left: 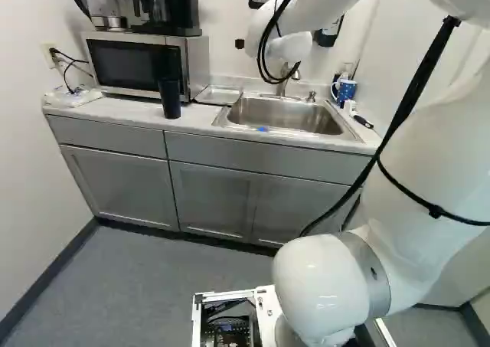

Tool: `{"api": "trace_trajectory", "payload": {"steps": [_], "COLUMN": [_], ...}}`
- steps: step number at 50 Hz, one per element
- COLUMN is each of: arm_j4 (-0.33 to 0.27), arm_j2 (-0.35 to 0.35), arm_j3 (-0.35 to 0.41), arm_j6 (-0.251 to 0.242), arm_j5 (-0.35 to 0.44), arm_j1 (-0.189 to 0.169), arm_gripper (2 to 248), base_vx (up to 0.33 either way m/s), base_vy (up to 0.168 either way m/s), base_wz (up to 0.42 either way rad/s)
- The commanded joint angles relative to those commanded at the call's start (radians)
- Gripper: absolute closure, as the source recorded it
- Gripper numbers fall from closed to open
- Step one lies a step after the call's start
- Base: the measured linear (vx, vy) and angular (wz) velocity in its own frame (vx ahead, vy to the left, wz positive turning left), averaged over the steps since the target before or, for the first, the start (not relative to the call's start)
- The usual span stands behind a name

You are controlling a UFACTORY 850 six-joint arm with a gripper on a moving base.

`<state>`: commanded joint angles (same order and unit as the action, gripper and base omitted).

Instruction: Rinse the cup and place it in the tray

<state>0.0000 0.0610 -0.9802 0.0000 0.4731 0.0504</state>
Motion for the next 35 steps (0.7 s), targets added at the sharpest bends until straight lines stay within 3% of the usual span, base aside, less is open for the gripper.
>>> {"api": "trace_trajectory", "payload": {"steps": [35], "arm_j4": [0.0], "arm_j2": [0.0], "arm_j3": [0.0], "arm_j6": [0.0], "arm_j5": [0.0], "arm_j1": [0.0], "arm_gripper": [3], "base_vx": [0.09], "base_vy": [-0.052], "base_wz": [0.148]}}
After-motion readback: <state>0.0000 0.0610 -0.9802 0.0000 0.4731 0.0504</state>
